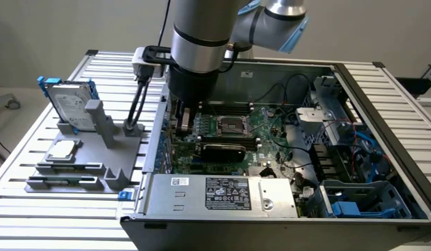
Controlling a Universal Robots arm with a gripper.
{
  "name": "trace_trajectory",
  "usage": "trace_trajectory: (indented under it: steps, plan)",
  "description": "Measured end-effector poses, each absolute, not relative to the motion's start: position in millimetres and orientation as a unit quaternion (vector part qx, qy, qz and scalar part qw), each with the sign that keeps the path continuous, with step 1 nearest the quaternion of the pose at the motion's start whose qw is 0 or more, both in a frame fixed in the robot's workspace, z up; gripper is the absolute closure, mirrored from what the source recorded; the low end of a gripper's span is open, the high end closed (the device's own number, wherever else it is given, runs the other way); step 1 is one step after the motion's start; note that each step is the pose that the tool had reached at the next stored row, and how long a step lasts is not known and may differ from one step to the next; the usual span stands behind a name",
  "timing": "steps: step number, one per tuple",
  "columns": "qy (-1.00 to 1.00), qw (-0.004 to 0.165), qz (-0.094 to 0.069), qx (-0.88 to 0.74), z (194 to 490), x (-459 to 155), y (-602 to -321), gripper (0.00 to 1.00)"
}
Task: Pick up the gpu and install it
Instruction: 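Press down on the gpu until it lock into place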
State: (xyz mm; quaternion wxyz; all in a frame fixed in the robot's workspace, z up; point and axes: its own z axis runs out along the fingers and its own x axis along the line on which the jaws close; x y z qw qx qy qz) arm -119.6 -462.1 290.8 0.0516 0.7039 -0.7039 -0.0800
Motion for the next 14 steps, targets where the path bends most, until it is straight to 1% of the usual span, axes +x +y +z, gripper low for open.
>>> trace_trajectory:
  steps: [8, 14]
  plan:
    - [-0.705, 0.063, -0.071, 0.703, 291.4, -120.6, -462.1, 0.89]
    - [-0.705, 0.069, -0.076, 0.702, 293.4, -121.2, -461.9, 0.89]
